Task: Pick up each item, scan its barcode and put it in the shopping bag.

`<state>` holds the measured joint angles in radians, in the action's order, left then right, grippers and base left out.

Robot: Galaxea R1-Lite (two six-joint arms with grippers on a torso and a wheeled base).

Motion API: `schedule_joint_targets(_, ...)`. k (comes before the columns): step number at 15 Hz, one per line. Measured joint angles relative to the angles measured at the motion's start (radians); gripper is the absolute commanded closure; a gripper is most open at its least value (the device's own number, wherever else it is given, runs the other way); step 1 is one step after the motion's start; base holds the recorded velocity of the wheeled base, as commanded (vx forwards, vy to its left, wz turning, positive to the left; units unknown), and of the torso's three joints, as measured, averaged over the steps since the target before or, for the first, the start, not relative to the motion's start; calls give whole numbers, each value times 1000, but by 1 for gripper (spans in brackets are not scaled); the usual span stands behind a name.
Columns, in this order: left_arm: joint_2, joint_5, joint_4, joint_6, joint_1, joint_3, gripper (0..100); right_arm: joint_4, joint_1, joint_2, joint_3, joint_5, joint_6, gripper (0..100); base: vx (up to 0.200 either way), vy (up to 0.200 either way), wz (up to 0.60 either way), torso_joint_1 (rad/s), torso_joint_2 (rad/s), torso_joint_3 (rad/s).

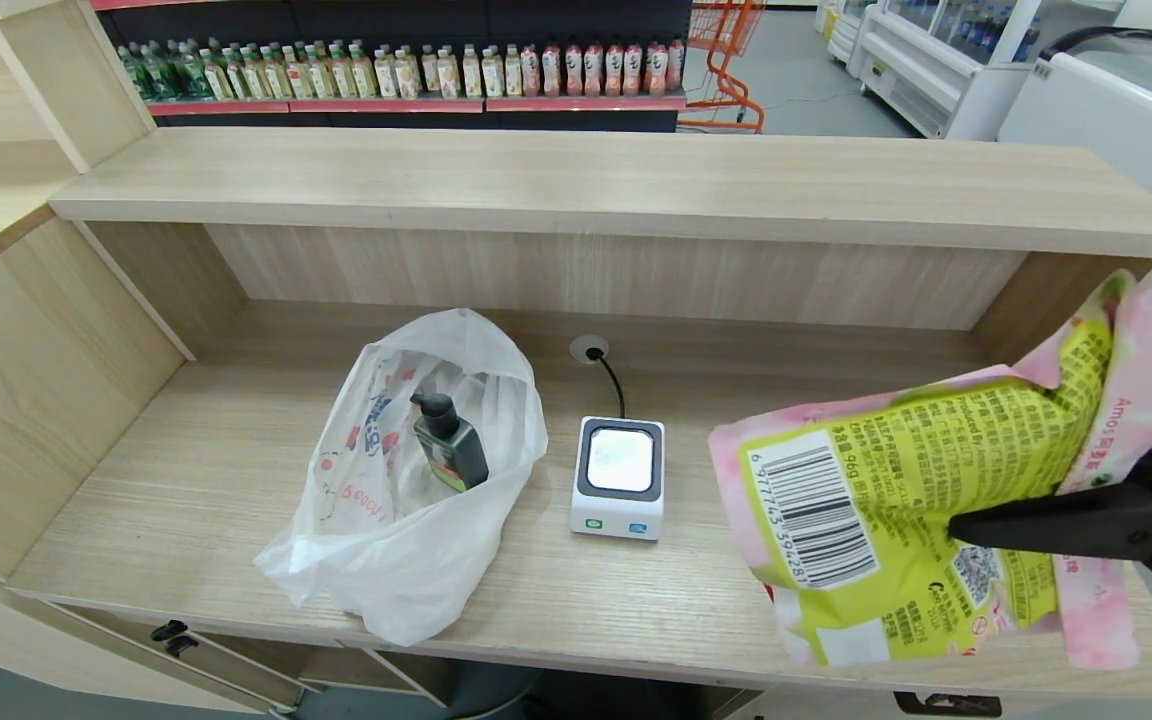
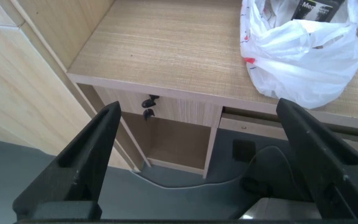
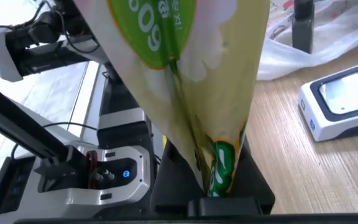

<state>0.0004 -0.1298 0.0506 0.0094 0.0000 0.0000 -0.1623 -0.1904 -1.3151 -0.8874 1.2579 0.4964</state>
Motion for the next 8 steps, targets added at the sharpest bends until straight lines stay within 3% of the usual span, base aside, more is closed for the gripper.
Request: schedule_joint_targets(8,0,0,0,0,0,0,0,-5,8,76,46,9,147,100,0,0,0,0,0,0)
